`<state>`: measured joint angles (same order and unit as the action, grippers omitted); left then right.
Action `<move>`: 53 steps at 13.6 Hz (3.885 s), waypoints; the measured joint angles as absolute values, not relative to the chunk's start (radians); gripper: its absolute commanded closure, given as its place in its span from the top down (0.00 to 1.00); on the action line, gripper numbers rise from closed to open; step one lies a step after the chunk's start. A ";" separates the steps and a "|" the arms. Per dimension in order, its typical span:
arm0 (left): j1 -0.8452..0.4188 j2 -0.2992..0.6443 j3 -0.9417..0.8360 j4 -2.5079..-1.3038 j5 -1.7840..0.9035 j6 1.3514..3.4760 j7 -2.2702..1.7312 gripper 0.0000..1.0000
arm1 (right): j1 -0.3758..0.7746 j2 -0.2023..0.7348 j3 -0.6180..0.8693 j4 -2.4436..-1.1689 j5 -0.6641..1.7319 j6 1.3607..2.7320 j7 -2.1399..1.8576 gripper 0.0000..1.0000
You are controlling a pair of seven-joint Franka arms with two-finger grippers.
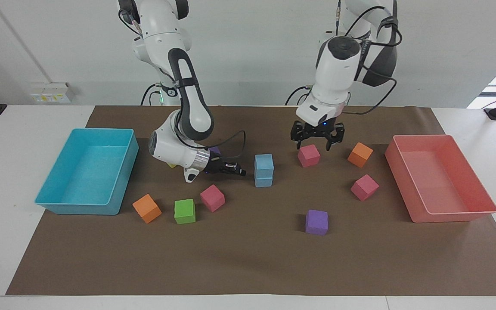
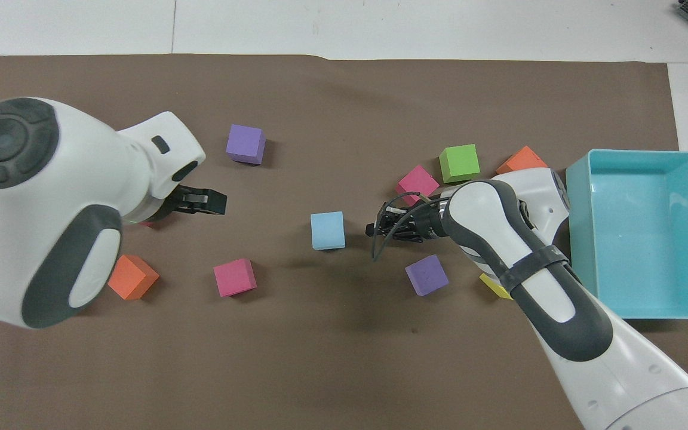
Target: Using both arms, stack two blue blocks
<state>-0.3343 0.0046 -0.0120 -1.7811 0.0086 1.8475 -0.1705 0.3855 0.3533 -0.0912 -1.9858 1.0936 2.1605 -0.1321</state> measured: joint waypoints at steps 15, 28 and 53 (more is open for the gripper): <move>-0.101 0.003 -0.010 -1.444 -0.022 1.434 0.064 1.00 | 0.297 0.176 -0.103 -1.812 0.193 1.933 0.023 1.00; -0.095 0.001 -0.009 -1.446 -0.022 1.431 0.064 1.00 | 0.118 0.040 -0.110 -1.620 0.026 1.696 0.016 1.00; -0.095 0.001 -0.009 -1.446 -0.022 1.431 0.064 1.00 | 0.077 -0.073 -0.097 -1.563 -0.065 1.474 -0.052 1.00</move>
<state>-0.0955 0.0005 -0.0087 -1.4460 -0.0216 1.4306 0.0642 0.0766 -0.0729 -0.0975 -1.5632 -0.0649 1.4741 -0.0523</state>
